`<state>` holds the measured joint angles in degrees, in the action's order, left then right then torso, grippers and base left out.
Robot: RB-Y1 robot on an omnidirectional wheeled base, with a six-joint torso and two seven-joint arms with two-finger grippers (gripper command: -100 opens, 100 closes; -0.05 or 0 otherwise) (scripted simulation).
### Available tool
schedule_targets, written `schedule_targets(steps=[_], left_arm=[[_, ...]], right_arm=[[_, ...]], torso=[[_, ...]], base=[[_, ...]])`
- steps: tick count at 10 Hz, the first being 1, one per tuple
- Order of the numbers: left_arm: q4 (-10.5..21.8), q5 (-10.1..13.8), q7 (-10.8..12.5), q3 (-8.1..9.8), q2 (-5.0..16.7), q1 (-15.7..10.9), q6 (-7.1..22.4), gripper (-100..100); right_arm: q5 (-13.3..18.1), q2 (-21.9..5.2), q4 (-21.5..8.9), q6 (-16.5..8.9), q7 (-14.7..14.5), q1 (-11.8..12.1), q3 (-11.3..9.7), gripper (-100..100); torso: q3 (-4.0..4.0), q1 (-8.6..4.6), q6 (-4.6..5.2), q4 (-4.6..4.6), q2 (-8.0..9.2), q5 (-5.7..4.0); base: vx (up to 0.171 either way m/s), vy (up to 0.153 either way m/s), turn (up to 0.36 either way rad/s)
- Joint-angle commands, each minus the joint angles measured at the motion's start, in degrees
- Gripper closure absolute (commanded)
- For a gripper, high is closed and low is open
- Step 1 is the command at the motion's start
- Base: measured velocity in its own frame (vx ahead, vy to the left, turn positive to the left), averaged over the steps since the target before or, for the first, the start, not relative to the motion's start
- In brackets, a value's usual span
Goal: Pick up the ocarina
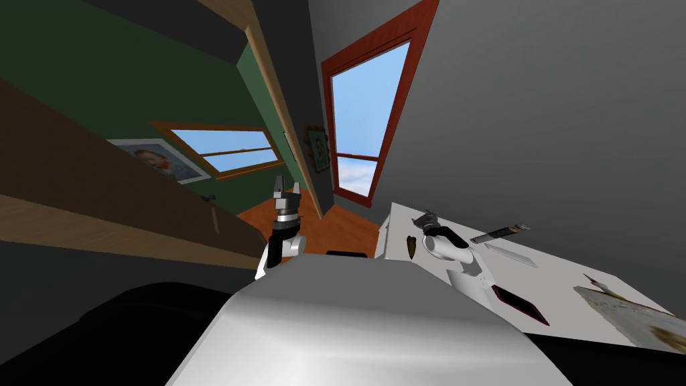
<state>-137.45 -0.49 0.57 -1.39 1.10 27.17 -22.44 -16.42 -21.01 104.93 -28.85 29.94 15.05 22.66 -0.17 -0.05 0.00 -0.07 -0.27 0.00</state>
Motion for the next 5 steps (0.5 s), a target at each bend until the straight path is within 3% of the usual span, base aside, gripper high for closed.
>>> schedule_targets(steps=[1,4,5], left_arm=[[0.0,0.0,0.0,0.0,0.0,0.0,0.0,0],[0.0,0.0,0.0,0.0,0.0,0.0,0.0,0],[0.0,0.0,0.0,0.0,0.0,0.0,0.0,0]], right_arm=[[-2.0,-0.2,-2.3,-2.9,2.5,-0.2,1.2,-100],[-3.8,-0.5,-4.7,-6.2,4.7,-0.5,2.2,-100],[-5.6,-0.7,-7.0,-8.3,6.8,-0.9,3.1,-100]], torso=[[0.0,0.0,0.0,0.0,0.0,0.0],[-0.05,0.0,0.01,-0.02,-0.08,0.0],[-0.04,0.02,-0.02,-0.01,-0.06,0.01]], base=[[0.115,0.022,-0.136],[0.09,0.019,-0.1],[0.122,0.028,-0.152]])
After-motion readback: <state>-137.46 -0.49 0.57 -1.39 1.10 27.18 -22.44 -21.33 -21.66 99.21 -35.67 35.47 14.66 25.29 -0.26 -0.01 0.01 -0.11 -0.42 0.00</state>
